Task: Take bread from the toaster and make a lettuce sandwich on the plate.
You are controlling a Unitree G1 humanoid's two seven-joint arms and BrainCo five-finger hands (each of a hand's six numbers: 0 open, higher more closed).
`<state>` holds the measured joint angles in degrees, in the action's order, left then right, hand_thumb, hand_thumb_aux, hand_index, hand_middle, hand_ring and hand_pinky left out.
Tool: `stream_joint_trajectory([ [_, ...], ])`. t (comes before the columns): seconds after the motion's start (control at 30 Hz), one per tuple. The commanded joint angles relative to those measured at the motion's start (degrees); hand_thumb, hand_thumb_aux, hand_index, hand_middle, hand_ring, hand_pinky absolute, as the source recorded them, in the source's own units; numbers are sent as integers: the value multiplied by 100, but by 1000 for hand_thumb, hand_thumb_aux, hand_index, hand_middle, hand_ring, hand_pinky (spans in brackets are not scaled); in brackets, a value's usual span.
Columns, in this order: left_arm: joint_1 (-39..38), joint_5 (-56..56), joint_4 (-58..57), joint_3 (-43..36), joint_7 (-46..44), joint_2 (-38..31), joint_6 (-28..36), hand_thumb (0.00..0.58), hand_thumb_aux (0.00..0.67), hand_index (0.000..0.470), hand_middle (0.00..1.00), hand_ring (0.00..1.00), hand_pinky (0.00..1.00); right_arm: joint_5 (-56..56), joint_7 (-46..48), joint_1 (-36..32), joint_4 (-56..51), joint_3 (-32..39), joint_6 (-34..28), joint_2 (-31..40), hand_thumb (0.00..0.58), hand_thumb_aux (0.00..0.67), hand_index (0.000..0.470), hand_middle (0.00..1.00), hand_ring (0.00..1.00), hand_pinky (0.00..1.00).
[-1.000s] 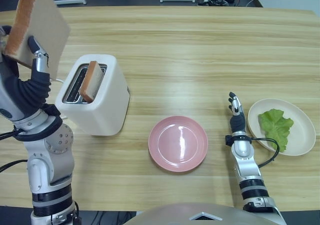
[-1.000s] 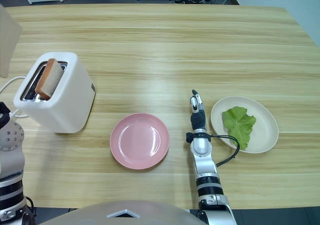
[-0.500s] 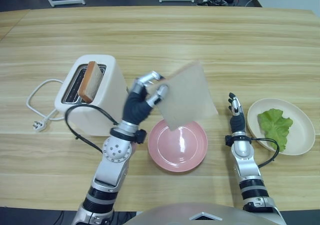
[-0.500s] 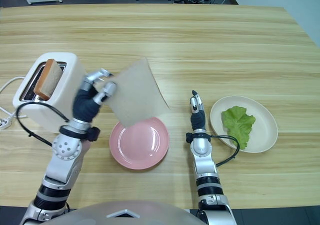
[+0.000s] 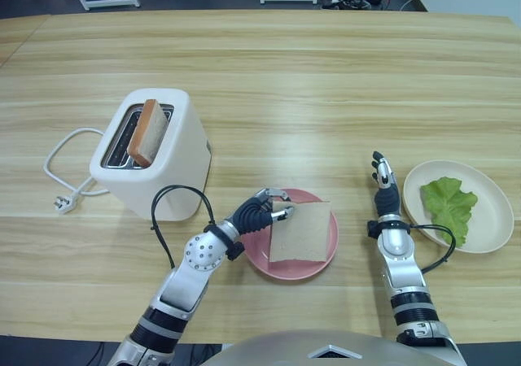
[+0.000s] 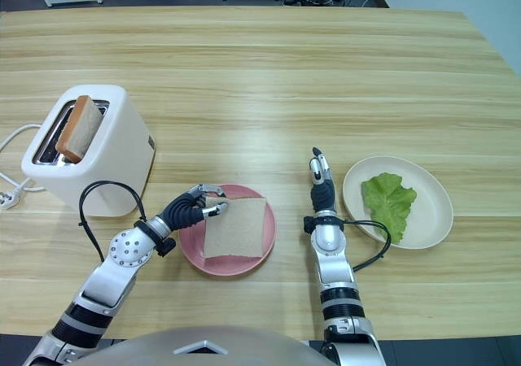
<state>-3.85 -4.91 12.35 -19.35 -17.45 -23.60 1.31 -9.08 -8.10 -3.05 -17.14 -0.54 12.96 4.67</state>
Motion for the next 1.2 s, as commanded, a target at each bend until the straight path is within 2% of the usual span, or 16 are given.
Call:
stream_joint_trajectory([
  [0.03, -34, -839, -12, 26, 162, -273, -22, 0, 0, 0, 502, 502, 502, 23, 26, 94, 67, -29, -92, 22, 0, 0, 0, 0, 0, 0],
  [0.07, -6, -1032, -49, 27, 196, -321, -50, 0, 0, 0, 0, 0, 0, 23, 26, 99, 77, -28, -95, 22, 0, 0, 0, 0, 0, 0],
  [0.3, 77, -2888, 90, 107, 1093, -477, 40, 0, 0, 0, 0, 0, 0, 23, 48, 110, 119, -21, -122, 27, 0, 0, 0, 0, 0, 0],
  [0.47, 19, -3421, 860, 832, 1779, -272, 279, 0, 0, 0, 0, 0, 0, 11, 63, 147, 240, -24, -144, 41, 0, 0, 0, 0, 0, 0],
  [0.57, -62, -2742, 1123, 1237, 1866, 7, 86, 0, 0, 0, 0, 0, 0, -212, -57, 235, 681, -25, -36, 151, 0, 0, 0, 0, 0, 0],
  [0.7, -126, -1524, 834, 1338, 1706, 626, -180, 0, 0, 0, 0, 0, 0, -856, -297, 409, 1946, -263, 203, 594, 0, 0, 0, 0, 0, 0],
  [0.8, -157, -853, 450, 1337, 1529, 960, -277, 0, 0, 0, 0, 0, 0, -1928, -637, 544, 2950, -760, 227, 1172, 0, 0, 0, 0, 0, 0],
  [0.9, -249, -681, 59, 1342, 1545, 1120, -419, 0, 0, 0, 0, 0, 0, -3138, -854, 634, 3368, -1375, -100, 1935, 0, 0, 0, 0, 0, 0],
  [1.03, -408, -814, -216, 1305, 1719, 1241, -591, 0, 0, 0, 0, 0, 0, -4452, -907, 886, 2831, -1709, -537, 3005, 0, 0, 0, 0, 0, 0],
  [1.2, -493, -1007, -310, 1252, 1863, 1297, -663, 0, 0, 0, 0, 0, 0, -5161, -937, 1036, 1142, -1056, -717, 3753, 0, 0, 0, 0, 0, 0],
])
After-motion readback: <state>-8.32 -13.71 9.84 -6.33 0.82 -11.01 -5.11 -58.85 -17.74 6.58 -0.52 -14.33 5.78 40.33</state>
